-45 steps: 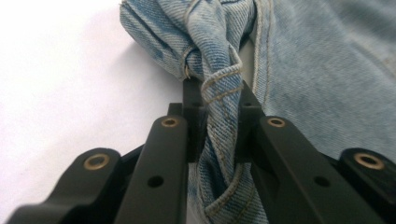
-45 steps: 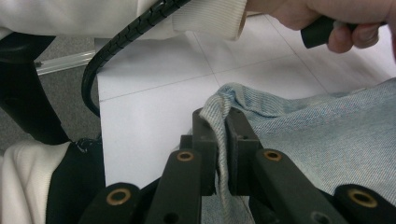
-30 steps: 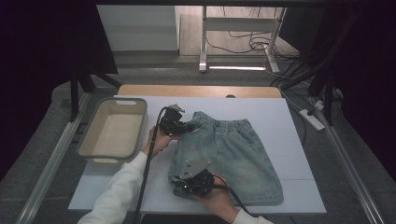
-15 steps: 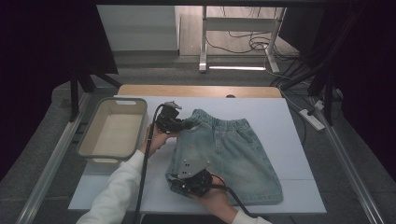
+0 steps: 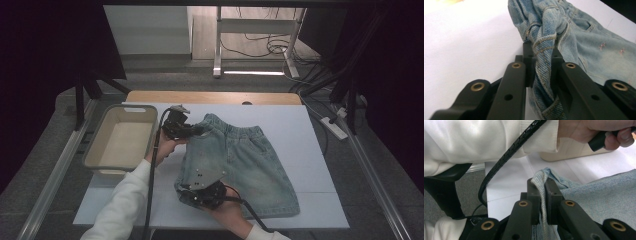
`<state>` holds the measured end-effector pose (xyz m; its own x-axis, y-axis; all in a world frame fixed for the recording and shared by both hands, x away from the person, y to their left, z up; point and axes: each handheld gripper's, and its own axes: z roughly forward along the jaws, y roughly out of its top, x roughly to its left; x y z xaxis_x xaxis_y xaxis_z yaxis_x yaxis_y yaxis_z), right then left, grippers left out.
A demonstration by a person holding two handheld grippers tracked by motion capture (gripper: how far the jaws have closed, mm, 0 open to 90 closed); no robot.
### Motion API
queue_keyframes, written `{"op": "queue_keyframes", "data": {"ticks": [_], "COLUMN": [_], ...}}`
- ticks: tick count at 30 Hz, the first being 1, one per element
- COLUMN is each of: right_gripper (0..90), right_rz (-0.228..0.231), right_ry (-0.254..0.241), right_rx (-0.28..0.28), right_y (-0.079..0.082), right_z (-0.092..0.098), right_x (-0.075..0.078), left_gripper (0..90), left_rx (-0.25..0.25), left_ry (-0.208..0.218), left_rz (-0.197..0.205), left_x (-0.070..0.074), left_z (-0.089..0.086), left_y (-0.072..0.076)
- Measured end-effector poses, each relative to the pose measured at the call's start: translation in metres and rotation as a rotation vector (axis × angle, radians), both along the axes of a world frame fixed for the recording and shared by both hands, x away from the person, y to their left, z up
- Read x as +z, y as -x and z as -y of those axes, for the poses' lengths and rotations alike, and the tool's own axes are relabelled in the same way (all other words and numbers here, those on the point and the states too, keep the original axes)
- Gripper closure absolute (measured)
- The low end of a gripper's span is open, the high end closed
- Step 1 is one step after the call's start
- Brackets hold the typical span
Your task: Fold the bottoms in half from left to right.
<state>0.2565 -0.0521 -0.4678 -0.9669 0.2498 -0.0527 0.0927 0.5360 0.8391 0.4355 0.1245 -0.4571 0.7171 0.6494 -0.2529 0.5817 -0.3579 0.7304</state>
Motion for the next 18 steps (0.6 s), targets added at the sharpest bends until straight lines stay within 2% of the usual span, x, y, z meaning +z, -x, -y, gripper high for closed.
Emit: {"op": "queue_keyframes", "data": {"ticks": [9,18], "right_gripper": [83.9,83.9], "right_rz": [0.019,0.016], "right_ry": [-0.03,-0.029], "right_rx": [0.018,0.016], "right_y": [-0.001,-0.004], "right_z": [-0.005,-0.006], "right_x": [0.009,0.008], "left_gripper": [80.9,80.8], "left_rx": [0.006,0.012], "left_ry": [0.021,0.024], "left_rz": [0.016,0.009], "left_x": [0.01,0.009], "left_z": [-0.012,-0.014], "left_y": [0.001,-0.001]}}
